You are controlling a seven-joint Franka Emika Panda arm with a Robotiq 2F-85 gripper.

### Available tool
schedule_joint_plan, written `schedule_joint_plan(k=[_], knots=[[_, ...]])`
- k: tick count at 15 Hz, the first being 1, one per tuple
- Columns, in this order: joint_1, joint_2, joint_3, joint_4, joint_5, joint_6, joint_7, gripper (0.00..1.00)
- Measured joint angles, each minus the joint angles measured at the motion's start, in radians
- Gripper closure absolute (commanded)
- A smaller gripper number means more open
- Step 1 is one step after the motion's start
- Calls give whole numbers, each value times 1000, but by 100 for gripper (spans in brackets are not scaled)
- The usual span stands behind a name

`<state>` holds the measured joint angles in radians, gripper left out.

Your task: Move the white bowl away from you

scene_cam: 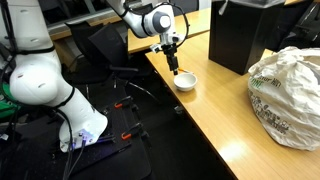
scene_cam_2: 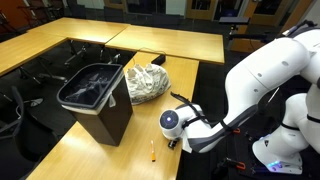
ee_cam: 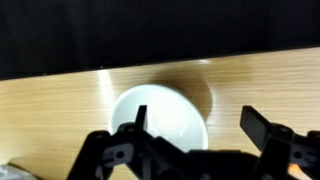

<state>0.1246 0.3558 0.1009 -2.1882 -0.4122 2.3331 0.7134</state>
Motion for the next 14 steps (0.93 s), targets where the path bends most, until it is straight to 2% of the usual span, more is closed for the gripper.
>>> schedule_joint_plan(k=[2,5,10,11,14], knots=[[39,56,-37,47,0,0,0,32],[80,113,-80,94,0,0,0,58],[112,162,-124,123,0,0,-2,95],[114,165,-126,126,0,0,-3,99],[120,166,-129,133,0,0,-6,98]])
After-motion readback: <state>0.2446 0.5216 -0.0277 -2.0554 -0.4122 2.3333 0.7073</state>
